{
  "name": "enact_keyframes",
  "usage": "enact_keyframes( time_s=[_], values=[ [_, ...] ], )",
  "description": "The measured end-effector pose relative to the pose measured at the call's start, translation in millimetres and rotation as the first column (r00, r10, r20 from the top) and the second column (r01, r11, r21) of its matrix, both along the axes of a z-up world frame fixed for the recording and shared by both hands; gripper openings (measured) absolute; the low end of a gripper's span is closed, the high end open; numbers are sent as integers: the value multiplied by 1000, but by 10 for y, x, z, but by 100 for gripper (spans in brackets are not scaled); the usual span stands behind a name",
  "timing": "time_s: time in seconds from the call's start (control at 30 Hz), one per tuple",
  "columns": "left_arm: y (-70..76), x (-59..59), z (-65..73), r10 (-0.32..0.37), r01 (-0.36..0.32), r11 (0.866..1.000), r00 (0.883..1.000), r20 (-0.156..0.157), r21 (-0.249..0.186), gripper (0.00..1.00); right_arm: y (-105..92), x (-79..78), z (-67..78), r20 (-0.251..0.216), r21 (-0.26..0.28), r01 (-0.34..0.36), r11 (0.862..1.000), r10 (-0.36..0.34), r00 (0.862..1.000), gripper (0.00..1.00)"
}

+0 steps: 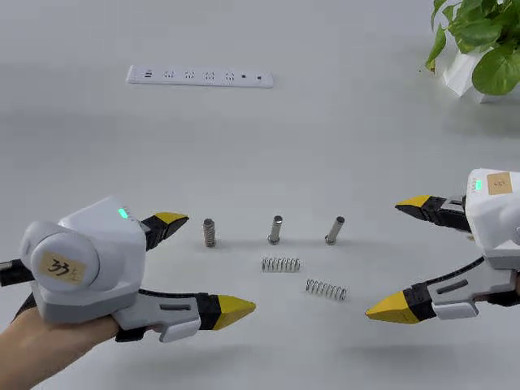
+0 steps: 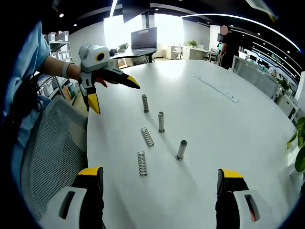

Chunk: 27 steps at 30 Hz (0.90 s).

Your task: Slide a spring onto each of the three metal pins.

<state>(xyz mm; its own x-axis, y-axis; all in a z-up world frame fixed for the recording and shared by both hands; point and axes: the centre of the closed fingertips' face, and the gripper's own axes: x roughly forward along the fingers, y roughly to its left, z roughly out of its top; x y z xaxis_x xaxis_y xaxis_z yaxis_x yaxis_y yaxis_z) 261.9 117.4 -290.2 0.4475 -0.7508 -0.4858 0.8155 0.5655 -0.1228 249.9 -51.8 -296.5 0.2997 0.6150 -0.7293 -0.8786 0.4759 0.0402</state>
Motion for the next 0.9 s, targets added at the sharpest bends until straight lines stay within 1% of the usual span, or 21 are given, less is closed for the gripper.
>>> enact_keyframes(
  time_s=[0.13, 0.17, 0.23, 0.27, 0.37, 0.43, 0.53, 0.67, 0.73, 0.77, 0.83, 0.87, 0.9],
  values=[
    [-102, -3, -18, -33, 33, 999, 999, 2, 3, 81, -53, -8, -15, -1, 6, 17, 1000, -17, 1000, 99],
    [-147, -2, -27, -45, 45, 999, 999, 5, 6, 80, -74, -7, -18, 0, 9, 24, 1000, -24, 1000, 99],
    [-206, 7, -45, -67, 67, 998, 998, 18, 20, 79, -95, -9, -17, 2, 15, 32, 999, -32, 999, 99],
    [-242, 17, -63, -82, 81, 996, 996, 26, 30, 76, -109, -17, -22, -1, 17, 37, 999, -37, 999, 99],
    [-324, 55, -97, -103, 101, 994, 994, 33, 40, 70, -148, -33, -41, -6, 16, 48, 999, -48, 999, 99],
    [-376, 79, -126, -121, 119, 992, 992, 33, 49, 66, -174, -43, -49, -10, 21, 60, 998, -60, 998, 99],
    [-424, 102, -186, -153, 150, 985, 987, 41, 82, 59, -205, -61, -71, -17, 25, 72, 997, -72, 997, 99],
    [-471, 126, -270, -193, 183, 973, 980, 57, 140, 50, -264, -89, -109, -27, 28, 87, 996, -86, 996, 98],
    [-465, 129, -332, -206, 195, 964, 977, 46, 182, 46, -280, -106, -117, -28, 26, 92, 995, -92, 995, 98],
    [-492, 125, -356, -209, 200, 964, 977, 37, 176, 46, -290, -117, -120, -29, 27, 97, 995, -97, 995, 98],
    [-508, 125, -394, -219, 208, 960, 975, 35, 189, 44, -300, -139, -126, -34, 31, 105, 994, -104, 994, 98],
    [-514, 122, -414, -226, 215, 956, 974, 33, 197, 42, -302, -148, -129, -35, 32, 107, 994, -105, 994, 98],
    [-514, 126, -444, -230, 218, 952, 973, 30, 215, 40, -301, -158, -132, -38, 33, 108, 994, -107, 994, 97]
  ],
)
